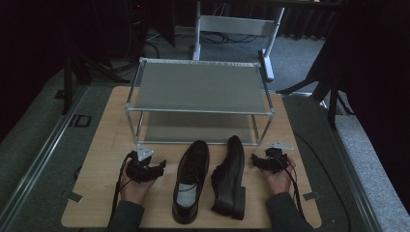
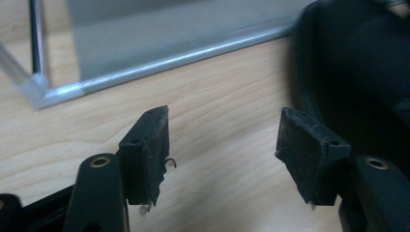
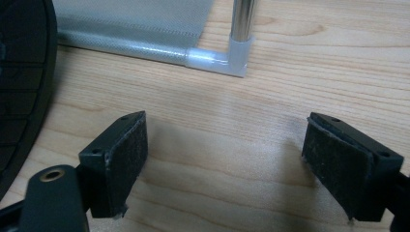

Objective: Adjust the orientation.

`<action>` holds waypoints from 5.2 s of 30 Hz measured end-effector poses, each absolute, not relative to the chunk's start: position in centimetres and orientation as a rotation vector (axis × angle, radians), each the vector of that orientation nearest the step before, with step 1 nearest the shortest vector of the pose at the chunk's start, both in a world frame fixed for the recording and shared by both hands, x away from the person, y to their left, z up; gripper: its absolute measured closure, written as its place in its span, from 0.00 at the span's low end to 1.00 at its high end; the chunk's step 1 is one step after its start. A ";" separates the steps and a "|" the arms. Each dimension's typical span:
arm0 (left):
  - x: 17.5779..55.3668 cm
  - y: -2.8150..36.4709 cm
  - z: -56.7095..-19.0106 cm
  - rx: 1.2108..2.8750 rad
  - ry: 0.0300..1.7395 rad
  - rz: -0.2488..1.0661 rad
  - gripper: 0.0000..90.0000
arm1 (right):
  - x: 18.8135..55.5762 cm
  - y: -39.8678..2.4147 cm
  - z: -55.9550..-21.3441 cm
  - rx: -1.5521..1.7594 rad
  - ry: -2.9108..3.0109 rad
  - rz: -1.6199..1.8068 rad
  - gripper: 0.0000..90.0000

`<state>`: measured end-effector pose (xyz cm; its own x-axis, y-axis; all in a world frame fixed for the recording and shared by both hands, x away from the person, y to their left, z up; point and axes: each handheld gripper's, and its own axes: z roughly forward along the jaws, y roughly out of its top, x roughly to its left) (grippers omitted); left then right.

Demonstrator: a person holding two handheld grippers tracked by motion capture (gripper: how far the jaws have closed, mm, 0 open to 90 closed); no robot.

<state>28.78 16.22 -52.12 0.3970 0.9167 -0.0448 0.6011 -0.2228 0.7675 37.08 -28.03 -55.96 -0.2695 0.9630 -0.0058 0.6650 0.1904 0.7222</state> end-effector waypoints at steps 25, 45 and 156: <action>24.6 11.4 -47.5 2.022 0.943 0.395 0.46 | 37.1 -28.0 -56.0 1.518 2.006 0.854 0.18; 24.6 9.0 -48.8 2.145 0.923 0.403 0.52 | 37.1 -28.0 -56.0 1.518 2.006 0.854 0.18; 24.9 11.6 -48.4 1.946 1.186 0.419 0.45 | 28.0 -27.6 -47.7 1.391 2.223 1.117 0.58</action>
